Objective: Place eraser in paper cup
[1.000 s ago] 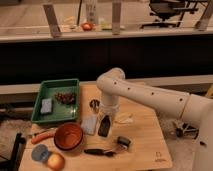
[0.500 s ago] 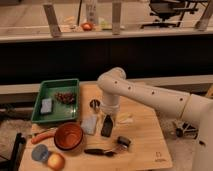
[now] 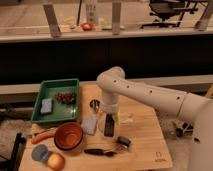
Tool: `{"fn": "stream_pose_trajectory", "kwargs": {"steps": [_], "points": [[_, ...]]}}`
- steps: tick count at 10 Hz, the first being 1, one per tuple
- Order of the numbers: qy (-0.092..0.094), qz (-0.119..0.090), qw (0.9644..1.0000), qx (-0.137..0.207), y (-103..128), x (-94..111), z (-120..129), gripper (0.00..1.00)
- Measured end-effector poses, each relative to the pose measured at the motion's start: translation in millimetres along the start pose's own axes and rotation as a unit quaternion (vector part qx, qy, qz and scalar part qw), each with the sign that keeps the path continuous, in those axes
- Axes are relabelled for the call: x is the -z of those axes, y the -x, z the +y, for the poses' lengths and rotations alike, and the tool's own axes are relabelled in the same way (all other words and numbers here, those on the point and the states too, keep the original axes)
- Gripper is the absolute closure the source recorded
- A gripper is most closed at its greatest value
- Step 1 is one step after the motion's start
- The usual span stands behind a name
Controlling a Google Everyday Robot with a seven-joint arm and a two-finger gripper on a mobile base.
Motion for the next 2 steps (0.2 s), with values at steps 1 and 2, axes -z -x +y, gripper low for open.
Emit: {"fn": "stream_pose_trajectory", "kwargs": {"steps": [1,2], "points": [[0.001,-0.001,1.0,-0.001,-0.9,-0.2,0.6,0.2],[0.003,0.0,1.0,-0.001,-1.5,-0.2,0.8,0.2]]}}
